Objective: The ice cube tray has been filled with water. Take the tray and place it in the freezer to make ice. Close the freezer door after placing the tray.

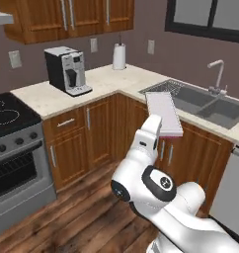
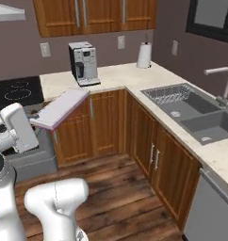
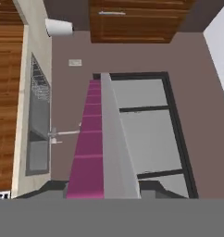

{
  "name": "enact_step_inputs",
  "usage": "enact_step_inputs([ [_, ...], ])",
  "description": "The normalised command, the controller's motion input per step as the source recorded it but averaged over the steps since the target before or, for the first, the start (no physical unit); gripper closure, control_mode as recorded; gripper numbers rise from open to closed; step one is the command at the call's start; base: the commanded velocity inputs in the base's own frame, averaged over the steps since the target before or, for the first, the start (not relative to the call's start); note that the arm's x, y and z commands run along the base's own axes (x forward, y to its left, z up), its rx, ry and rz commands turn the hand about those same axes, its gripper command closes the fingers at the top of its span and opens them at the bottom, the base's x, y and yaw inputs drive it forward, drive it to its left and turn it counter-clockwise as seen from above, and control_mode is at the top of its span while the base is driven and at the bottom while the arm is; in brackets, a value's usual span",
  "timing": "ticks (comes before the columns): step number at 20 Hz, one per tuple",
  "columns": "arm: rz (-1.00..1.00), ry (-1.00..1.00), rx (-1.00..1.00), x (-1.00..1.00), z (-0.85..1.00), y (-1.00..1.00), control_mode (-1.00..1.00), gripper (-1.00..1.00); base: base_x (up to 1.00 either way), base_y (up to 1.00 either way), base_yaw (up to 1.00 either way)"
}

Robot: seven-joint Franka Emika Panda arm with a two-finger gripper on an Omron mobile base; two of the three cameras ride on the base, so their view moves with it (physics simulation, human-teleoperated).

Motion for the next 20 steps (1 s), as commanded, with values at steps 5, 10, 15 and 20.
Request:
enact_step_inputs([
  [5,0.0,0.0,0.0,0.0,0.0,0.0,1.0,1.0,-0.27,0.16,0.63],
  [10,0.0,0.0,0.0,0.0,0.0,0.0,1.0,1.0,-0.14,0.22,0.62],
  [15,0.0,0.0,0.0,0.0,0.0,0.0,1.0,1.0,-0.01,0.23,0.61],
  [20,0.0,0.0,0.0,0.0,0.0,0.0,1.0,1.0,0.08,0.29,0.59],
])
